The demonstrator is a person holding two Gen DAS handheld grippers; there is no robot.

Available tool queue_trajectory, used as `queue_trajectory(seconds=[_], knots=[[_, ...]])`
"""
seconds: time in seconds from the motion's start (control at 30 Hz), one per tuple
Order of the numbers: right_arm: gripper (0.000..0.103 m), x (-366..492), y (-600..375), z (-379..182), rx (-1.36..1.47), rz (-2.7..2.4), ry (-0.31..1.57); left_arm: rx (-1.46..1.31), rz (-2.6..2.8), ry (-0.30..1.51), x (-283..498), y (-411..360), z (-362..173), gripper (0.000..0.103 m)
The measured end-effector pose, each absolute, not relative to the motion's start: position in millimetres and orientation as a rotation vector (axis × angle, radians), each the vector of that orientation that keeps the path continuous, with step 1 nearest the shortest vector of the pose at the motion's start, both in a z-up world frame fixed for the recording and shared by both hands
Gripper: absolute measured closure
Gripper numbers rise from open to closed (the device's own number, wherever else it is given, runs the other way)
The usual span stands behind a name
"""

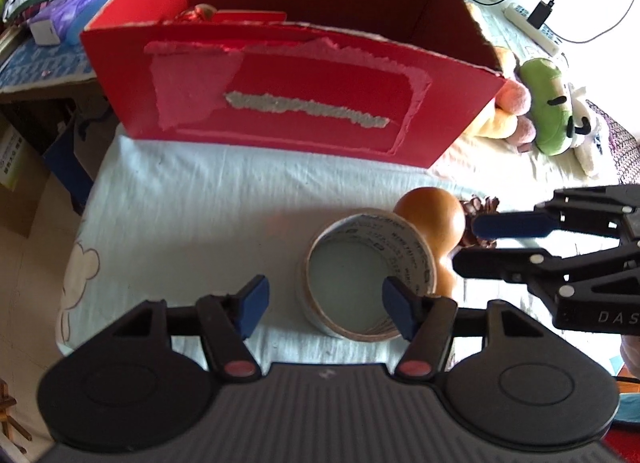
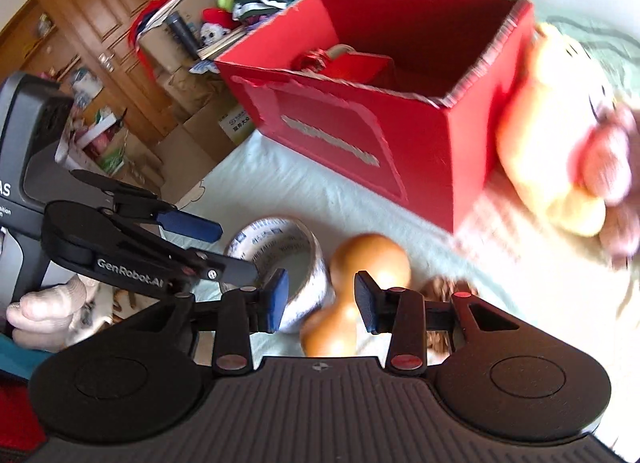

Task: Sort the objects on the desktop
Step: 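Move the right tool to the clear tape roll and grasp its rim, then carry the clear tape roll into the red bin with the right tool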

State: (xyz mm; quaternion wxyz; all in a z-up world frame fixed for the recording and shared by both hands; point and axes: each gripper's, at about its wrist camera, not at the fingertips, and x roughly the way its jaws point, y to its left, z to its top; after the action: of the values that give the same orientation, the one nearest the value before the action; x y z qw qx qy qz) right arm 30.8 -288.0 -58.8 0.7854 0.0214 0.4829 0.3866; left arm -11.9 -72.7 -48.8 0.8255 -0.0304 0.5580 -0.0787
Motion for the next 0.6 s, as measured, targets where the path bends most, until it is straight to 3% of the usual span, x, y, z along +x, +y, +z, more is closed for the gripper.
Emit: queue_trajectory(seconds=[0.13,0.2,0.3,0.4,0.5,0.6], knots=[[0.065,29,-291,-62,0.108,0.831,1.053,-0.025,-0.148,1.234,-7,-80,-61,0.043],[0.066,28,-285,-60,0.127,0.836,1.042,-0.025,-0.132,1.29,-3,-80,-73,0.073],[0.069,29,-268,-60,0.117,0.853,1.055,-0.032,-0.109,1.318,-1,-78,-80,0.091],[0.075,31,-253,-68,0.097,0.841,1.106,-0.008,-0.094,1.295,-3,-79,-76,0.101],[0.088,33,-241,-82,0.058,0.786,1.182,0.003,-0.105,1.28,-8,-82,-72,0.101],[0.088,34,-242,-81,0.071,0.78,1.186,0.022,-0.09,1.282,-12,-84,-77,0.102]])
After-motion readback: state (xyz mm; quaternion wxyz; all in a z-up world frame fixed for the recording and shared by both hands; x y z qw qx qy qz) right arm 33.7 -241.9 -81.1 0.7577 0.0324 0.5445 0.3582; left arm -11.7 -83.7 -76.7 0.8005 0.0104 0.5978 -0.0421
